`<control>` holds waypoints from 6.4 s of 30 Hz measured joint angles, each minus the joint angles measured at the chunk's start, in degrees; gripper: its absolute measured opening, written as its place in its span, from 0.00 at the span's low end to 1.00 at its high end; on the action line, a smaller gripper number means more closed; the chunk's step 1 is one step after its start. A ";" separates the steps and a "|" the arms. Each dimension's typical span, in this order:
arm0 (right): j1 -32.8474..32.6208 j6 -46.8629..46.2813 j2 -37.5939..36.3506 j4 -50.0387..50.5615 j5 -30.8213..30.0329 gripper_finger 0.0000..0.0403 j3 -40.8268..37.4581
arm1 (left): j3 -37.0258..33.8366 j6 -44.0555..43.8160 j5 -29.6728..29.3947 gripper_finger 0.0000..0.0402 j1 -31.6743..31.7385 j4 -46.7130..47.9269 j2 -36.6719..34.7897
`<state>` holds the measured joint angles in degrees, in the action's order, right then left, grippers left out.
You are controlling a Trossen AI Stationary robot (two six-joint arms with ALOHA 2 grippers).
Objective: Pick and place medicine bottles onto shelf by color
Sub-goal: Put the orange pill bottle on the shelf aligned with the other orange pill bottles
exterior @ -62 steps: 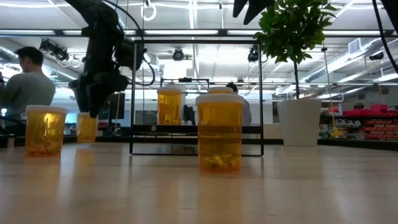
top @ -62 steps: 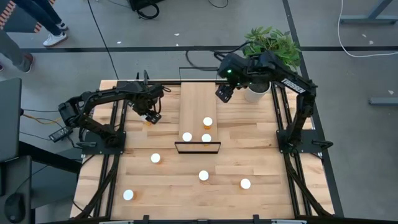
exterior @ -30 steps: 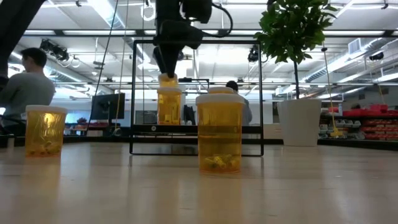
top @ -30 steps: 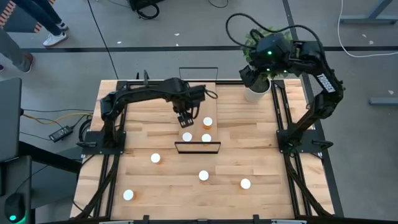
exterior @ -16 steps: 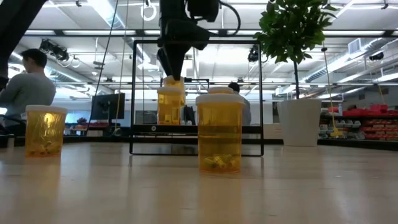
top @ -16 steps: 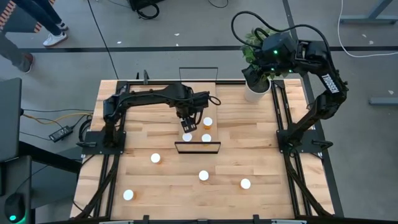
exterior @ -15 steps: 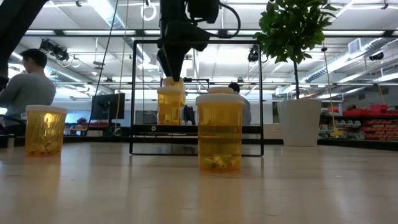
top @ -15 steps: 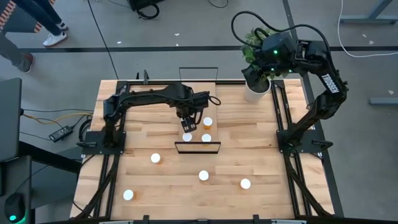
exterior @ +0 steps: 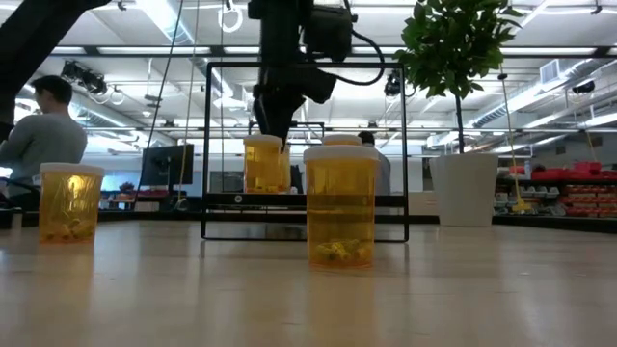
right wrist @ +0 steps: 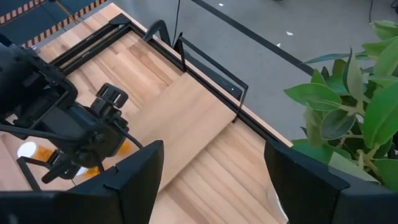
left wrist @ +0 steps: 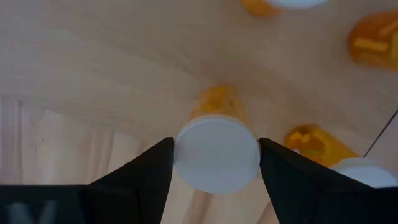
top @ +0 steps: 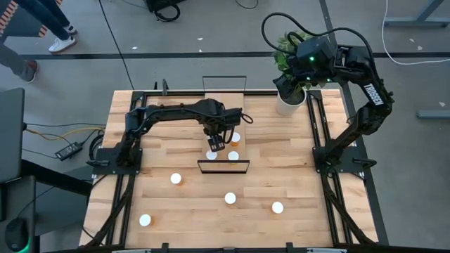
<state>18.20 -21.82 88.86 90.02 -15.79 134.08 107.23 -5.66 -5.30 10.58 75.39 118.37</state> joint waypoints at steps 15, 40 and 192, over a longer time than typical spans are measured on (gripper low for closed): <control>0.00 -0.31 0.00 0.00 -0.02 0.71 0.00 | 0.01 6.39 -2.02 0.58 0.26 -0.46 0.63; 0.00 -0.46 0.00 0.00 -0.02 0.71 0.00 | 0.12 6.50 -3.02 0.76 0.04 1.85 0.28; -29.64 -30.64 -18.86 -3.37 -5.07 0.71 -51.01 | -51.79 -24.48 2.50 0.72 -30.34 -22.01 -29.43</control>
<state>-11.44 -52.47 70.00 86.65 -20.86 83.07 55.44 -30.14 -2.80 -19.77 53.39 88.95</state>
